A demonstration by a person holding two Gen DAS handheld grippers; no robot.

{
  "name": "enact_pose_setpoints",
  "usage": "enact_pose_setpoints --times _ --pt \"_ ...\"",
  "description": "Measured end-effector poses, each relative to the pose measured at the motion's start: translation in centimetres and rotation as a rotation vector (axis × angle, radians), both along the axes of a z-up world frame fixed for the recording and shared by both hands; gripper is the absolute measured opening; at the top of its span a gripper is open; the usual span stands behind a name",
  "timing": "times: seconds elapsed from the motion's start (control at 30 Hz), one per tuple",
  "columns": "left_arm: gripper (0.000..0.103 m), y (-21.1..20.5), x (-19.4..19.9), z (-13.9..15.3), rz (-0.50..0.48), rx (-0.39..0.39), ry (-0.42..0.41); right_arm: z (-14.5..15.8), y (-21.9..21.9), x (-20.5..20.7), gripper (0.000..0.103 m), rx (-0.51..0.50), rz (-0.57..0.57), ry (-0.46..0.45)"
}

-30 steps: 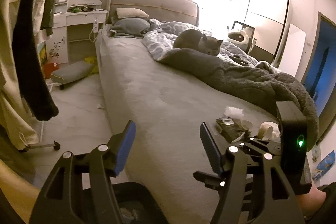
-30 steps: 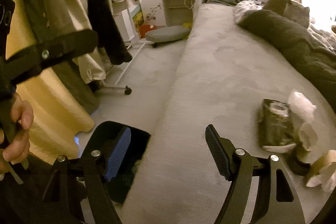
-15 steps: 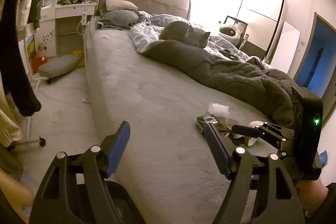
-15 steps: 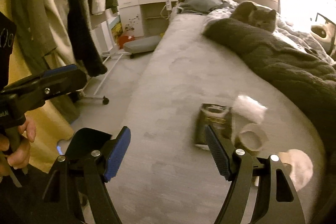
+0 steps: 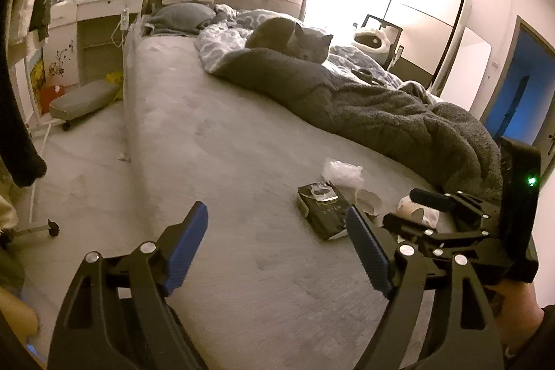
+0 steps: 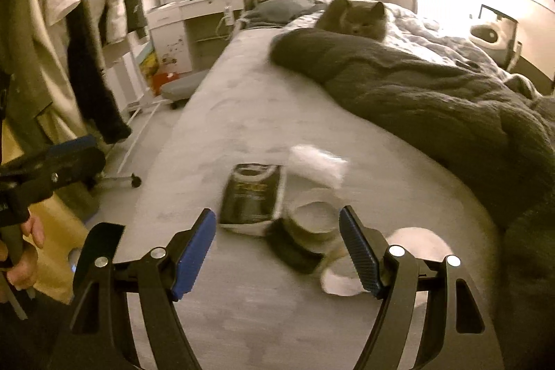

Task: Collect trash
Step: 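Move both open grippers from the bin back over the bed toward the trash, then grasp the black tissue pack with the left gripper while the right grasps the cardboard tube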

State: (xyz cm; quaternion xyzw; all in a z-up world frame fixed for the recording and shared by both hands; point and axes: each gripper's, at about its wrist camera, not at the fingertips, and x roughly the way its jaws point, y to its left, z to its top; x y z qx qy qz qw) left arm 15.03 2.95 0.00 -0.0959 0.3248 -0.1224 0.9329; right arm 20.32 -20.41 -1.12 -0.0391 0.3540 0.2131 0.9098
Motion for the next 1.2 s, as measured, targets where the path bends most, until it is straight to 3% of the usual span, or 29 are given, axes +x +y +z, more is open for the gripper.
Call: enact_pose_setpoints --times 0.3,0.7,0.87,1.2 --pt "0.088 -2.0 2.1 -2.3 -0.011 -0.043 0.078 -1.7 -2.9 1.3 0.074 0.012 -0.085 0.067" --pt "0.089 -4.4 3.8 -4.3 -0.009 -0.079 0.133 -2.7 -3.7 1.7 0.044 -0.006 -0.087 0.088" --pt "0.089 -5.4 4.5 -5.1 -0.010 -0.086 0.149 -2.6 -4.2 1.6 0.043 -0.002 -0.063 0.074" --pt "0.089 -6.5 6.4 -6.3 0.025 -0.085 0.188 -0.1 -6.3 0.2 0.043 0.100 -0.037 -0.010"
